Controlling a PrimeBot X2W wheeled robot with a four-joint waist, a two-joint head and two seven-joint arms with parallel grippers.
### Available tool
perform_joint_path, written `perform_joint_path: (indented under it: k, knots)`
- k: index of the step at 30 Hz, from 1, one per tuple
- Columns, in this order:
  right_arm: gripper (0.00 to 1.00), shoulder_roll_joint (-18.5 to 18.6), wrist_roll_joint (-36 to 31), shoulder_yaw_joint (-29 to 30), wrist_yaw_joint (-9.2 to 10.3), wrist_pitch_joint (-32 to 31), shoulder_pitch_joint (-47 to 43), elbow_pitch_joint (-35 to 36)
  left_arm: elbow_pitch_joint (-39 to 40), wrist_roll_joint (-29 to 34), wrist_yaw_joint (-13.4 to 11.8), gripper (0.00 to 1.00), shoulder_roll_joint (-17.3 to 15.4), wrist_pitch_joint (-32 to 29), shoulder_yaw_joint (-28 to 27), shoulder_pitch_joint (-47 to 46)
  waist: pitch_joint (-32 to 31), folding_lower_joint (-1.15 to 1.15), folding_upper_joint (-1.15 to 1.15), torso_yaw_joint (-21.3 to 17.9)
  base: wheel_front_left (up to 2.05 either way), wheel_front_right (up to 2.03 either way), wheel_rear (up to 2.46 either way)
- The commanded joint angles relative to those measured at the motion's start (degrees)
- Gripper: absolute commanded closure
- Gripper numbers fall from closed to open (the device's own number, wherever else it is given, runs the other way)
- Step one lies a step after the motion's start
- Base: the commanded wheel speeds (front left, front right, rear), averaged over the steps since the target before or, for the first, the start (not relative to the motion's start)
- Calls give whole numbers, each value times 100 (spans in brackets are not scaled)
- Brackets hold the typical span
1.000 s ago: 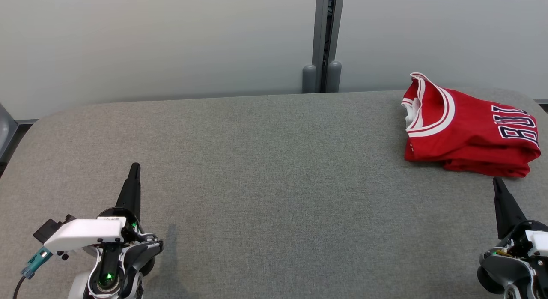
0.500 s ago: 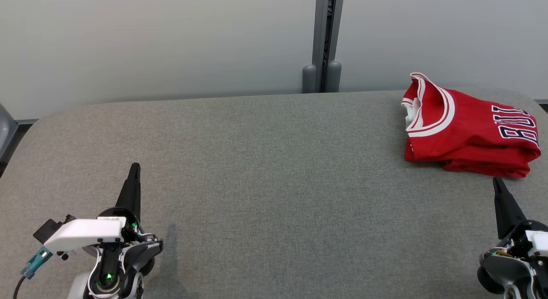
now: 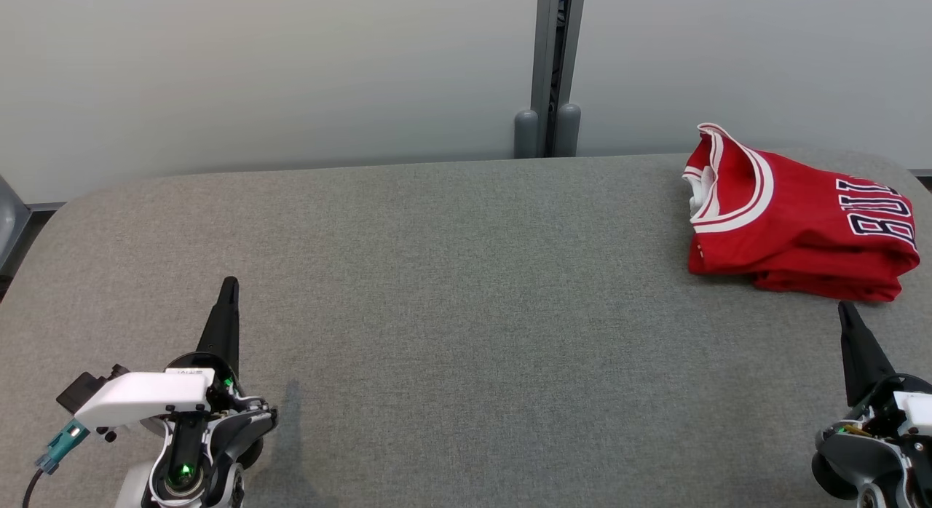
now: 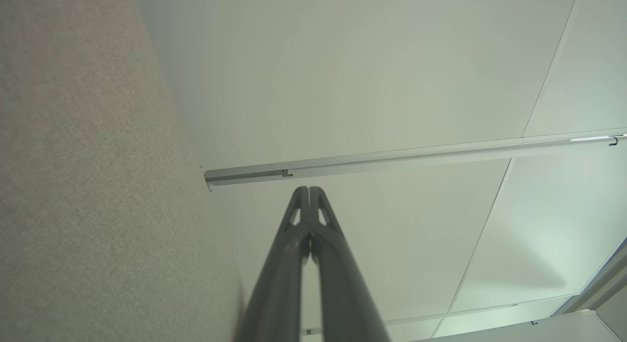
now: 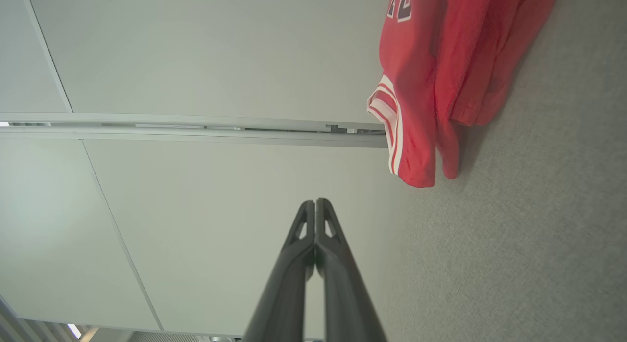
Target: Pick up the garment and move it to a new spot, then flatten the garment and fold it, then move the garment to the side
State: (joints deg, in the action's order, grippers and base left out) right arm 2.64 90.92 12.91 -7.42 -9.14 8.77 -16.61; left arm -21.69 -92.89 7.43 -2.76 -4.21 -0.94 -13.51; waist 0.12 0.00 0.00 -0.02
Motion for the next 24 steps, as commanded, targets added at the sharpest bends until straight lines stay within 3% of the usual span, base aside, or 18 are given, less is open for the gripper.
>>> perform_joint_path:
  k: [1, 24]
  knots:
    - [100, 33, 41, 29, -12, -14, 0, 26, 5, -10, 23, 100, -14, -11, -23, -118, 0, 0, 0, 0, 0, 0, 0]
    - [100, 33, 41, 27, -12, -14, 0, 26, 6, -11, 23, 100, -14, -10, -22, -118, 0, 0, 0, 0, 0, 0, 0]
